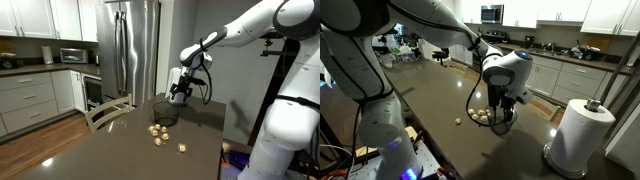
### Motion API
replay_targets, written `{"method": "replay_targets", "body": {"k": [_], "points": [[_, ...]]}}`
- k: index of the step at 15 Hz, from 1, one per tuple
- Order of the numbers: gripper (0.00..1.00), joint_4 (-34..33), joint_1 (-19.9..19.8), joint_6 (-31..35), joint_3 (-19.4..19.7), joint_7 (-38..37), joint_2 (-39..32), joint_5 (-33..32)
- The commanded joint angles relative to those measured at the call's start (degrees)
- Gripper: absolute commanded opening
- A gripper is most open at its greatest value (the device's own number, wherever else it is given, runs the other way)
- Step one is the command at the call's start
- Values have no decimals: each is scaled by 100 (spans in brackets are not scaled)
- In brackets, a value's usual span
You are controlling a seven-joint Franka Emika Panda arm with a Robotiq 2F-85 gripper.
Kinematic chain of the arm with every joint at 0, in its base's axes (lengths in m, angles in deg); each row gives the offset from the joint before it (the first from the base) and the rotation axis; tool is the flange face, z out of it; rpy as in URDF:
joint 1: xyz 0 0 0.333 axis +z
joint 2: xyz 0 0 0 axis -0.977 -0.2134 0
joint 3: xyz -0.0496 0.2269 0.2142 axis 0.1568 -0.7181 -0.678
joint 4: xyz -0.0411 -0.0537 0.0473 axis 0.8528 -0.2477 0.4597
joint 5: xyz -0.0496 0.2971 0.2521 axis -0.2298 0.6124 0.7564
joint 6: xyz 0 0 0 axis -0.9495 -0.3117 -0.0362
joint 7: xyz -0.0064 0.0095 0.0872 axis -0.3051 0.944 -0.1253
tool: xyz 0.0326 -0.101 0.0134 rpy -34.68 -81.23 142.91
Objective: Move the black basket to the right side of the countertop
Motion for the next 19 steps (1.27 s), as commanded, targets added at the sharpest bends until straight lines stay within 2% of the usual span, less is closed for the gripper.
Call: {"method": "replay_targets", "body": {"k": [1,9,14,19], "points": [[100,133,80,78,-133,-17,272,-400],[100,123,315,-206,-391,542,388,-1489],[100,174,425,-203,-426,1150,448,-1715],[100,73,429,-141,-425,1120,313,-1618]]}}
